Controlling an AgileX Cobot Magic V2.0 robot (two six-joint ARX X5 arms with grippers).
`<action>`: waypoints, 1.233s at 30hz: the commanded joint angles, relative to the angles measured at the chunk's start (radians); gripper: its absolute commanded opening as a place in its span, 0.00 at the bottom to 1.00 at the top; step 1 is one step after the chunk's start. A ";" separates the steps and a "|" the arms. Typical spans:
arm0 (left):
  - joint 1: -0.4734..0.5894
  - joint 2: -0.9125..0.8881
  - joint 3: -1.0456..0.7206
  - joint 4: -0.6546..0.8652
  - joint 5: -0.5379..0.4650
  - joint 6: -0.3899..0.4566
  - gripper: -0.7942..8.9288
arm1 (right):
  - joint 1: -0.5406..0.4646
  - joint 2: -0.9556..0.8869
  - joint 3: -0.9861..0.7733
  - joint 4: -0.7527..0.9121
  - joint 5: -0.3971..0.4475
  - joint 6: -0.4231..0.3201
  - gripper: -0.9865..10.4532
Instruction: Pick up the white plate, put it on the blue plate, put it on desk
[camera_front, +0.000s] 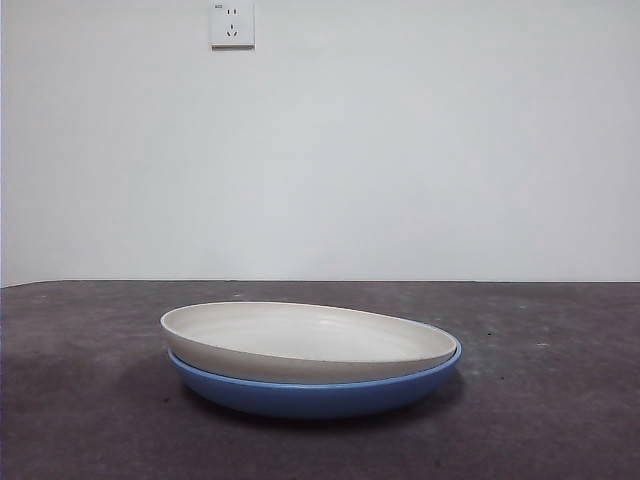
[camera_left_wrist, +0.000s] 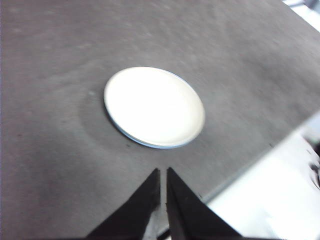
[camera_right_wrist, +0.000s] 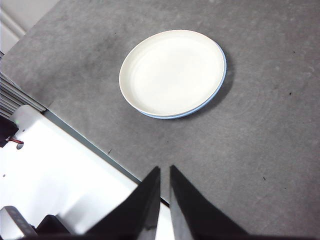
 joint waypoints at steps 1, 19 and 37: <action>0.071 -0.010 -0.060 0.092 -0.006 0.016 0.10 | 0.006 0.003 0.015 0.011 0.003 -0.009 0.11; 0.430 -0.422 -1.033 1.176 -0.128 0.023 0.10 | 0.006 0.003 0.015 0.011 0.003 -0.009 0.11; 0.511 -0.493 -1.066 0.963 -0.216 0.081 0.10 | 0.006 0.003 0.015 0.011 0.003 -0.009 0.11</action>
